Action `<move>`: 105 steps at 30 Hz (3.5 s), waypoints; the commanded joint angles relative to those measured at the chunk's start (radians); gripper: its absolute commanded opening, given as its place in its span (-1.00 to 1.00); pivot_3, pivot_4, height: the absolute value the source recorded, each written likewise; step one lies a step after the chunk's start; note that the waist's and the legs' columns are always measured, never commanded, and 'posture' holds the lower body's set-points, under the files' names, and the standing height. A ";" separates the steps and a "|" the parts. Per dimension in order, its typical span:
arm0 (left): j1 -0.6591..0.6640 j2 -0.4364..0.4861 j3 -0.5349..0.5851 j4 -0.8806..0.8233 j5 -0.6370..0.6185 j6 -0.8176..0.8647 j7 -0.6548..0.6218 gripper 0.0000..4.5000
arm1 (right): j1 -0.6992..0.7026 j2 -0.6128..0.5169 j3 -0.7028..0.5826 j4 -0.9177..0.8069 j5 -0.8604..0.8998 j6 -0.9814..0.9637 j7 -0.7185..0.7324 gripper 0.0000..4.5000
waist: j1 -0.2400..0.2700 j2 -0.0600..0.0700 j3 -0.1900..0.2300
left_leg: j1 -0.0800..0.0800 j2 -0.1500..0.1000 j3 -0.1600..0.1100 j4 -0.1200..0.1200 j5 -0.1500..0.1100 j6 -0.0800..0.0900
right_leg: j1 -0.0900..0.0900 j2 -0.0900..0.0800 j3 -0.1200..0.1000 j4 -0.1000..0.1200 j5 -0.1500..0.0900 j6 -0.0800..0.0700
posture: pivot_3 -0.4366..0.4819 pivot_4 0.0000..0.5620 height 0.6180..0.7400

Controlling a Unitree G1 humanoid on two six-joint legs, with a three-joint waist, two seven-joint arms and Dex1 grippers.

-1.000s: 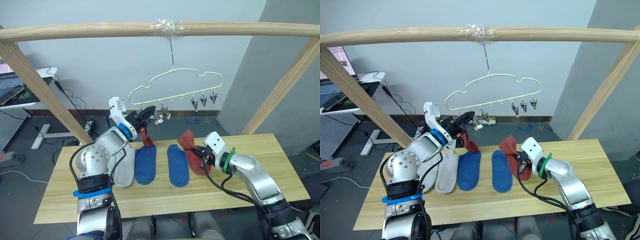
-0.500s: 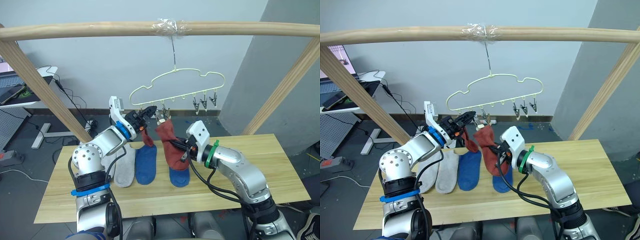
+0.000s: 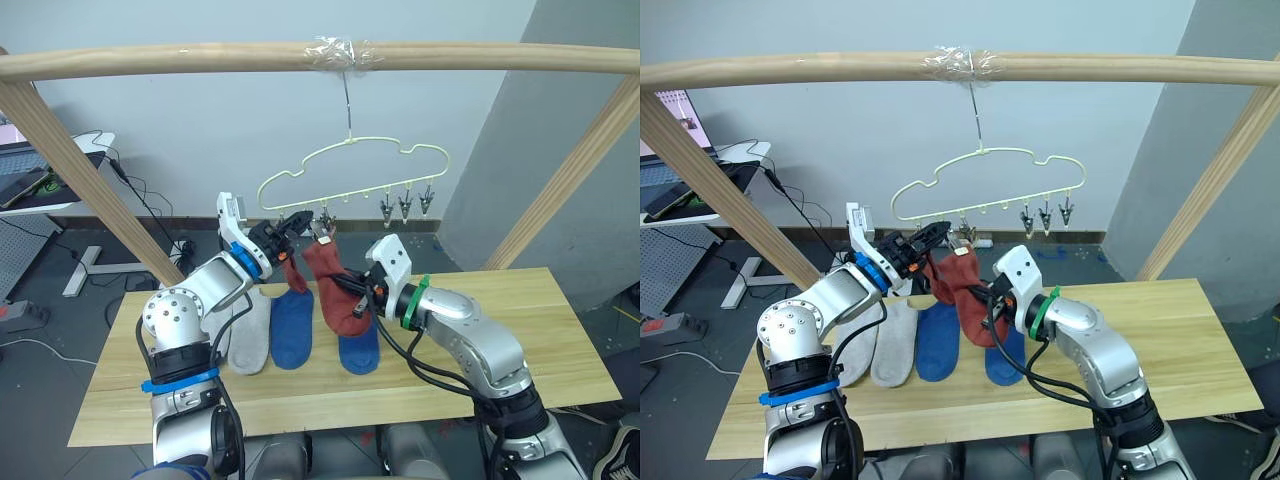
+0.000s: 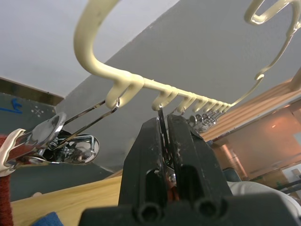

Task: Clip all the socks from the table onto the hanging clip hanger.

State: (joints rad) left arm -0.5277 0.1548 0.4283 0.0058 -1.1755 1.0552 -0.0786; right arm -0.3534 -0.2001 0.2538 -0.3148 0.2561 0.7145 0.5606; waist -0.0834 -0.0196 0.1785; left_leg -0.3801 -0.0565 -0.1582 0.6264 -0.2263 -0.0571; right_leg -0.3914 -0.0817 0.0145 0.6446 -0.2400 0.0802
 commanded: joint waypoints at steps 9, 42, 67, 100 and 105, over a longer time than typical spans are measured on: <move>0.028 0.045 -0.055 -0.072 0.028 -0.054 -0.083 -0.88 | -0.049 0.038 -0.002 0.009 0.022 -0.010 -0.016 -1.00 | 0.000 0.000 0.000 | -0.001 0.000 0.000 -0.001 0.000 0.000 | -0.002 0.000 0.000 0.000 0.000 0.000 | -0.28 -0.47 1.00; 0.235 0.287 -0.251 -0.376 0.264 -0.166 -0.336 1.00 | 0.035 0.005 -0.060 0.148 0.071 -0.054 0.020 0.99 | 0.003 0.000 0.001 | -0.013 0.000 0.001 -0.004 0.000 0.000 | -0.015 0.000 0.002 0.000 0.002 -0.006 | -0.23 -0.47 1.00; 0.149 -0.017 -0.537 0.037 0.999 -0.984 -0.236 0.10 | 0.136 -0.116 -0.212 -0.123 0.119 -0.209 -0.023 1.00 | 0.024 0.000 0.001 | -0.015 0.000 0.004 0.000 0.000 0.000 | -0.015 0.000 0.002 0.000 0.001 -0.001 | -0.44 -0.50 1.00; 0.014 -0.143 -0.458 0.305 1.040 -1.161 -0.184 0.10 | 0.114 -0.105 -0.228 -0.221 0.217 -0.182 -0.090 1.00 | -0.010 0.000 0.001 | -0.015 -0.001 0.004 0.002 0.000 0.001 | -0.015 0.000 0.002 0.001 0.002 0.001 | -0.53 -0.48 1.00; 0.032 -0.146 -0.458 0.283 1.044 -1.150 -0.176 0.10 | 0.114 -0.104 -0.226 -0.221 0.218 -0.183 -0.091 1.00 | -0.012 0.000 0.001 | -0.015 -0.001 0.003 0.003 0.001 0.001 | -0.015 0.000 0.002 0.002 0.002 0.000 | -0.53 -0.48 1.00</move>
State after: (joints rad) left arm -0.4881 0.0120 -0.0268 0.3407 -0.1358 -0.0906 -0.2537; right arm -0.2215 -0.3062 0.0325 -0.4838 0.4545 0.5379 0.4732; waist -0.0951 -0.0192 0.1794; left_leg -0.3951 -0.0571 -0.1549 0.6293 -0.2256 -0.0560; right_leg -0.4060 -0.0821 0.0163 0.6464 -0.2378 0.0808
